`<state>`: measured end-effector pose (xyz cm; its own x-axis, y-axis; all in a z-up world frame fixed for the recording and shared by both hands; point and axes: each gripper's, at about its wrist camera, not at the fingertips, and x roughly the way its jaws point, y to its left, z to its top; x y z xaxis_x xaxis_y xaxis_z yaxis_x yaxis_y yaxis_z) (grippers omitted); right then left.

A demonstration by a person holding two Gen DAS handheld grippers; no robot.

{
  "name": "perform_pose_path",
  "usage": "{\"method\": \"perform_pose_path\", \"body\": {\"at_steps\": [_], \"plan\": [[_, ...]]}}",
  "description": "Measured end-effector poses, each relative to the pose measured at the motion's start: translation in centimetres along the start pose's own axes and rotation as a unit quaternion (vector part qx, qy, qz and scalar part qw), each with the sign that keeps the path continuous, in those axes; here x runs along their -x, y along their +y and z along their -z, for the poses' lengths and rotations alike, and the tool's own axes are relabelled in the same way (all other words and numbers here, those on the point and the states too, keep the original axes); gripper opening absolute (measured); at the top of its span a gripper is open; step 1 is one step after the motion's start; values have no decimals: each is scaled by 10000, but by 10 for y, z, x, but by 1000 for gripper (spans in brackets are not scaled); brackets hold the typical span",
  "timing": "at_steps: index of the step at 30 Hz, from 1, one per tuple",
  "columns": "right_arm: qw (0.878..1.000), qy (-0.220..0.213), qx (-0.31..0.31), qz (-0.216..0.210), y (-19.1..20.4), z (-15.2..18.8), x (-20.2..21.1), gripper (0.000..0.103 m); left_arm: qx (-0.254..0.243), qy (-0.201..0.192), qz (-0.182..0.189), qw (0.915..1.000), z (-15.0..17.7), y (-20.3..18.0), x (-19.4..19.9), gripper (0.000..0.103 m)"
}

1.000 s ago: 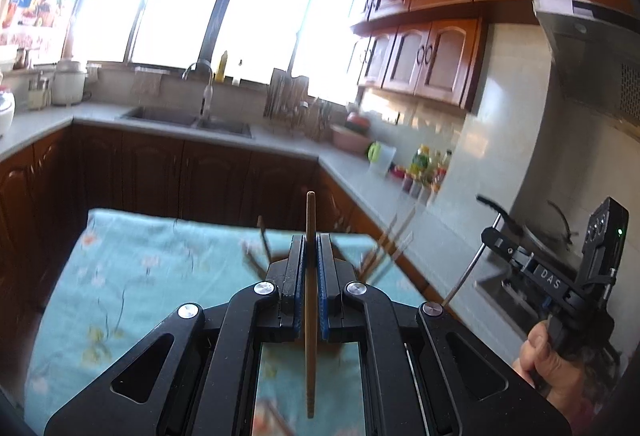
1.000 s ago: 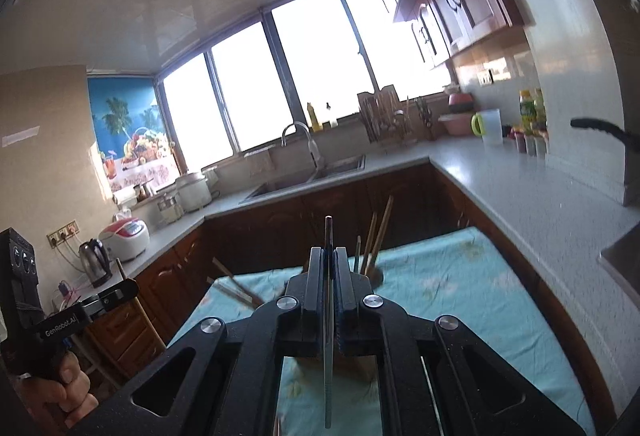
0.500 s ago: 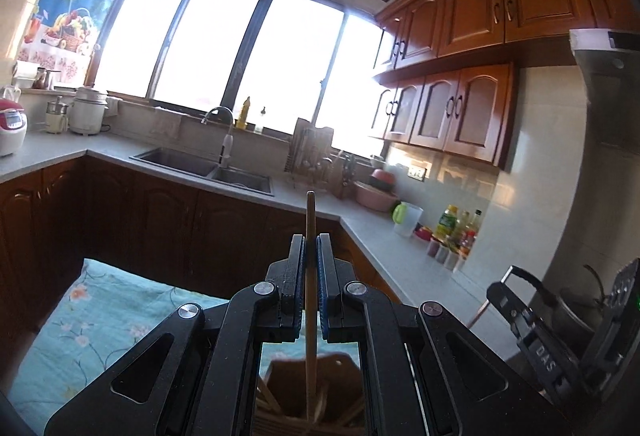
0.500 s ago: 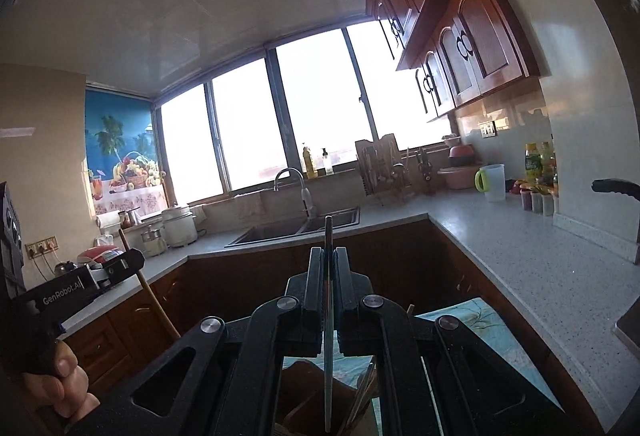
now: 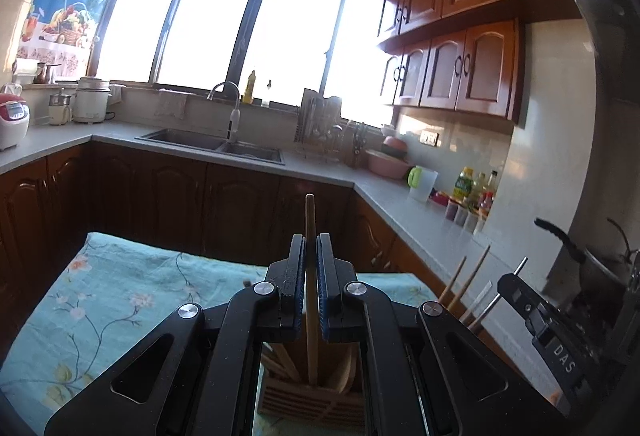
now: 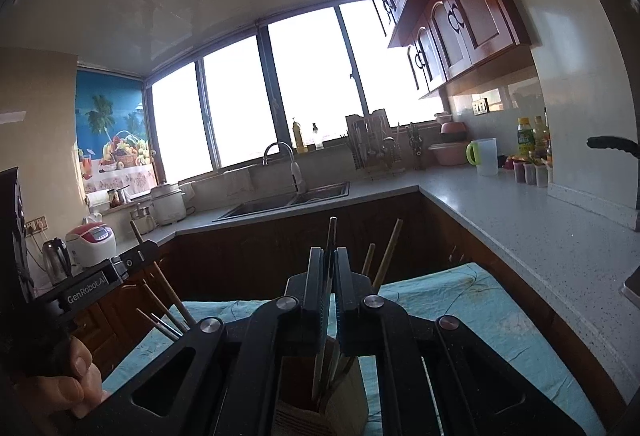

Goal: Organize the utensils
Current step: 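Lower the chopsticks into the holder with both grippers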

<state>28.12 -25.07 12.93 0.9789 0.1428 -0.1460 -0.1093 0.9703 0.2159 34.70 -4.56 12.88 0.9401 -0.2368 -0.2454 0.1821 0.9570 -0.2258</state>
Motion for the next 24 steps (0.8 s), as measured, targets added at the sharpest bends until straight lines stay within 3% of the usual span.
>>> {"method": "perform_pose_path", "body": {"at_steps": [10, 24], "plan": [[9994, 328, -53, -49, -7, 9, 1, 5, -135, 548, 16, 9984, 29, 6, -5, 6], [9988, 472, -139, -28, -8, 5, -2, 8, -116, 762, 126, 9969, 23, 6, -4, 7]]}}
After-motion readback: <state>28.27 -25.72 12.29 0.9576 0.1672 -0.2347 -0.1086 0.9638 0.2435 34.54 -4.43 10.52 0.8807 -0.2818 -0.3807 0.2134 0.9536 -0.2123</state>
